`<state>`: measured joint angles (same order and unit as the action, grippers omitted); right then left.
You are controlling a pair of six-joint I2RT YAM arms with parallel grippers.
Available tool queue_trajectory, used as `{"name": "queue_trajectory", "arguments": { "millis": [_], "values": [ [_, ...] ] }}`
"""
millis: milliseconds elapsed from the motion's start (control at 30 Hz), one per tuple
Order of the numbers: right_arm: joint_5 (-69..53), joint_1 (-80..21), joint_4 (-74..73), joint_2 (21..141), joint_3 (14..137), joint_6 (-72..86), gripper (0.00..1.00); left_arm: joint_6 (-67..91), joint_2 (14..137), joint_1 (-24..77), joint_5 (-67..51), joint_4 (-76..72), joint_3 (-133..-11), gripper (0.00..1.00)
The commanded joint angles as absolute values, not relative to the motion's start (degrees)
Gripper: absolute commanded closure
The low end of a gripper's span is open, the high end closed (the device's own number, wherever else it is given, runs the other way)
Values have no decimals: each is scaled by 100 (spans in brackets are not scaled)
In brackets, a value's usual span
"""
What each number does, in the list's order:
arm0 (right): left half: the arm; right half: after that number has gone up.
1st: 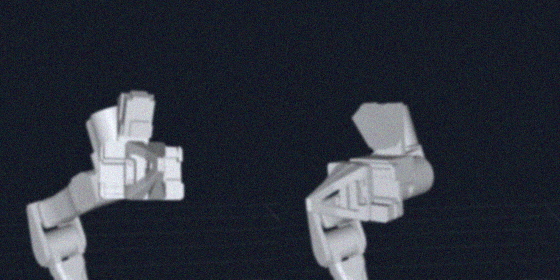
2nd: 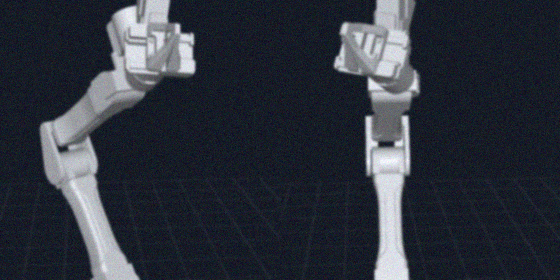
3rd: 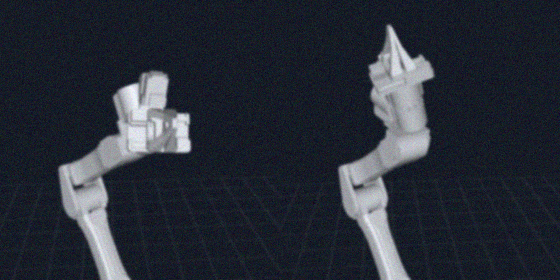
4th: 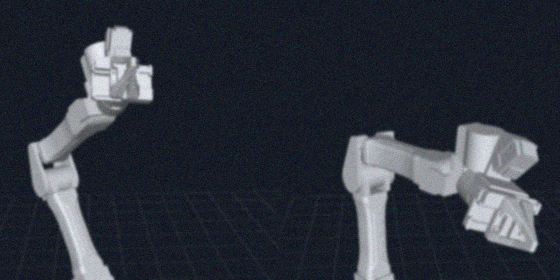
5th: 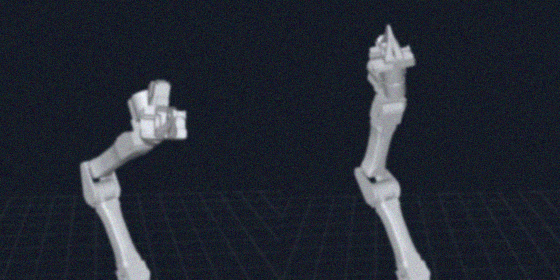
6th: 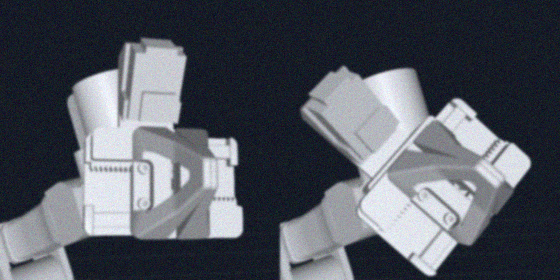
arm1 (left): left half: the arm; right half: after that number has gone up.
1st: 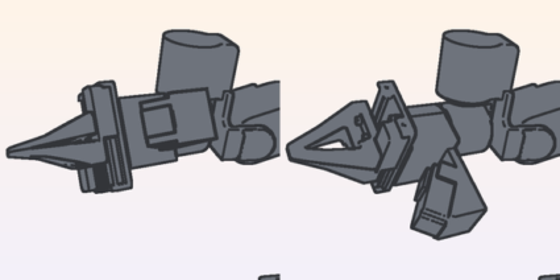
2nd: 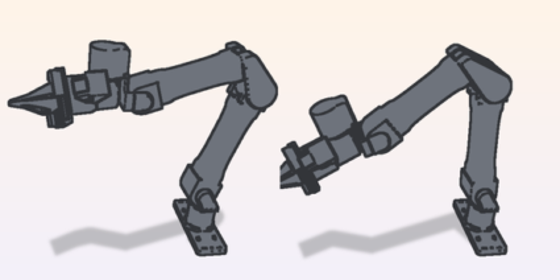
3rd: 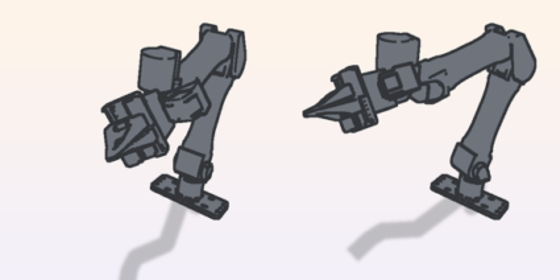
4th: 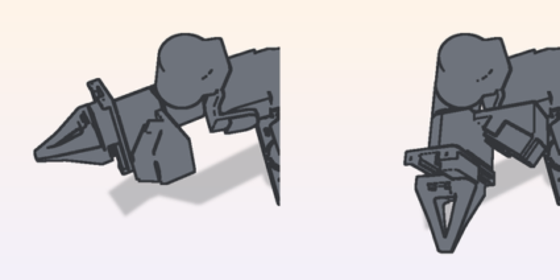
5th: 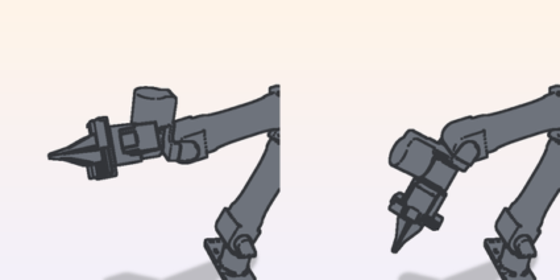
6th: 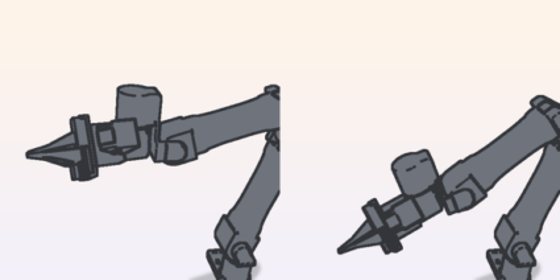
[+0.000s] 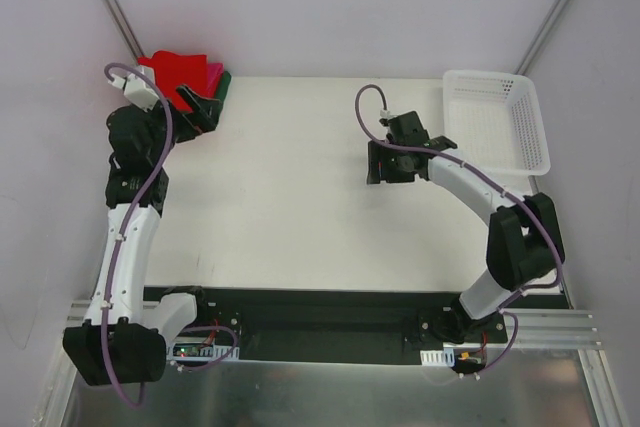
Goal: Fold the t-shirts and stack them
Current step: Put the neatly folded tshirt into the corner of the board with the left arm
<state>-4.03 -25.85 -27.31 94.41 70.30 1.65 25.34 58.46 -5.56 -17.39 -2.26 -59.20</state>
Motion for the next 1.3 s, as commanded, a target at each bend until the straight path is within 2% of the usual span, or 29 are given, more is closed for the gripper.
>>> {"name": "queue_trajectory", "arguments": {
  "millis": [0,133,400,567,767,1267],
  "values": [
    [148,-2654,-2136,8763,6601,35,36,1926,5625,-46,-1266,184,-5617,1],
    [509,-2733,-1891,8158,6259,-130,36,1627,5599,543,-625,220,-5266,1],
    [992,-2760,-1863,7331,5767,-255,34,1556,5616,896,-255,220,-4799,1],
    [1309,-2768,-1942,6848,5476,-211,34,1730,5634,1230,386,220,-4553,1],
    [1476,-2769,-2030,6522,5195,-229,34,1995,5836,1546,1141,193,-4210,1],
    [1494,-2804,-2022,6346,4931,-62,34,2048,5651,1731,1626,-167,-3569,1]
  ]
}}
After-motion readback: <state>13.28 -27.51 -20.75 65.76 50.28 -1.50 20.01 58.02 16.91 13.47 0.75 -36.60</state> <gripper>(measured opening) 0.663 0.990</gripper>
